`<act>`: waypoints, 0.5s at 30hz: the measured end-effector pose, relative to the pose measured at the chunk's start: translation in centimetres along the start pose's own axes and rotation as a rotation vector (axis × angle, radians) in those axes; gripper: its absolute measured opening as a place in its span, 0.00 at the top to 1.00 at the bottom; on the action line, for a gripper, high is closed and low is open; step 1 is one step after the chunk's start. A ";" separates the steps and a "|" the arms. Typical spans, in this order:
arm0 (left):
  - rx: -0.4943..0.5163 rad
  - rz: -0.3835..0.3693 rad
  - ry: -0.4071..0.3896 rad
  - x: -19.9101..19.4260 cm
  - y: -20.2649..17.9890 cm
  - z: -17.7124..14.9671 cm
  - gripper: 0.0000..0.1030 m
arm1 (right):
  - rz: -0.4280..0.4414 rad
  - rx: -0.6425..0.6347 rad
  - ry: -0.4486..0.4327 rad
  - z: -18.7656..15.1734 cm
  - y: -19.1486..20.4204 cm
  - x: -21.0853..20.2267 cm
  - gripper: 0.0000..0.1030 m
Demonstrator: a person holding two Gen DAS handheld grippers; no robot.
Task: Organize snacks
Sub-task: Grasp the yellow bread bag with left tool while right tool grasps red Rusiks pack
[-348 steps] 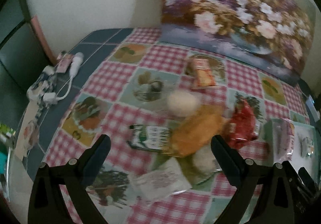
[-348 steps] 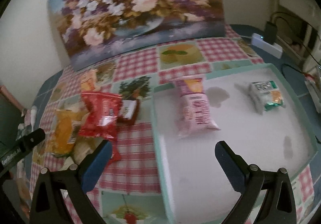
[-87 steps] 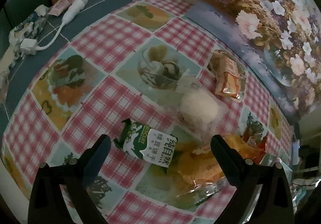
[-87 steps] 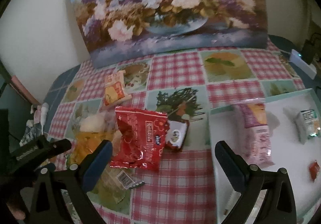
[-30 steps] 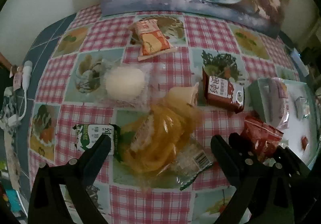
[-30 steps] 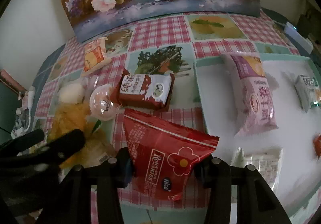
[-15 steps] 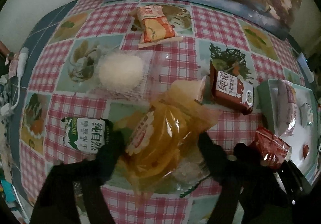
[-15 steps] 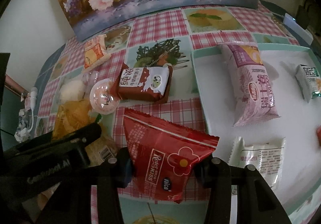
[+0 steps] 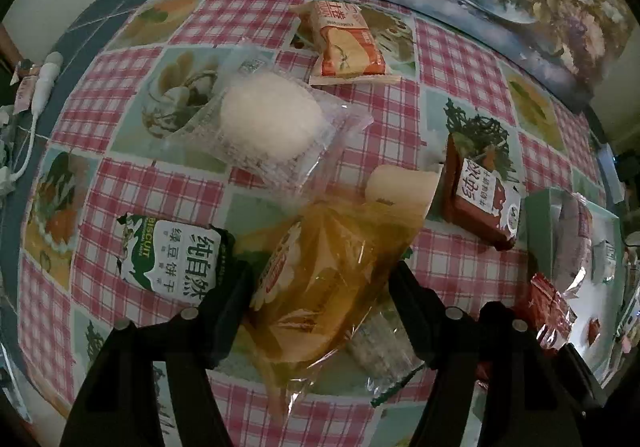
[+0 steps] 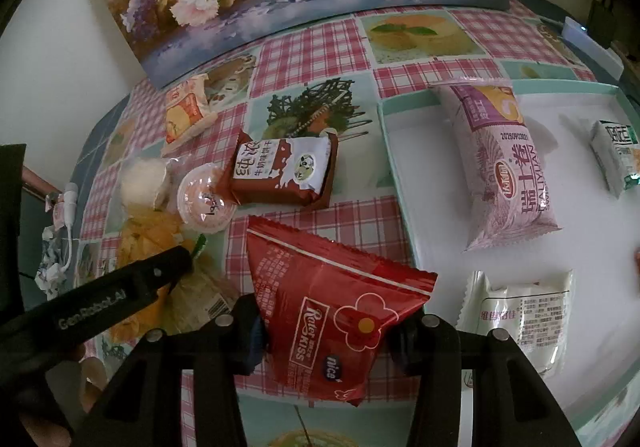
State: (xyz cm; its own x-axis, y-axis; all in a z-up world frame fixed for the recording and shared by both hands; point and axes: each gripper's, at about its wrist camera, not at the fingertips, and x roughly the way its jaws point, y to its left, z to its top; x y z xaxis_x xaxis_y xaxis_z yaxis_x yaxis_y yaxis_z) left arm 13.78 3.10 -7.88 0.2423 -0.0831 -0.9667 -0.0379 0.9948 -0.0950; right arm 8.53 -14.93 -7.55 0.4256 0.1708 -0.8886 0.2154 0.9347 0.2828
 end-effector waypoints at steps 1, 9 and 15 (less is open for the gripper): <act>-0.001 0.001 -0.002 0.0 0.0 -0.1 0.32 | 0.000 0.002 0.000 0.0 0.0 0.0 0.51; -0.004 0.007 -0.046 -1.5 -0.4 0.1 0.44 | 0.003 0.001 -0.026 0.3 0.1 -1.0 0.51; -0.001 0.019 -0.086 -3.2 -0.6 0.3 0.46 | 0.032 0.009 -0.057 0.9 0.2 -2.4 0.51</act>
State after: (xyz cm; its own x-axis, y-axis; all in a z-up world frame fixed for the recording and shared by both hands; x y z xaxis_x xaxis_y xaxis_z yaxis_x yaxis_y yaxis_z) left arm 13.31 2.77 -4.68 0.3236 -0.0586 -0.9444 -0.0446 0.9960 -0.0771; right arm 8.32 -15.44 -5.09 0.4816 0.1826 -0.8572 0.2083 0.9262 0.3143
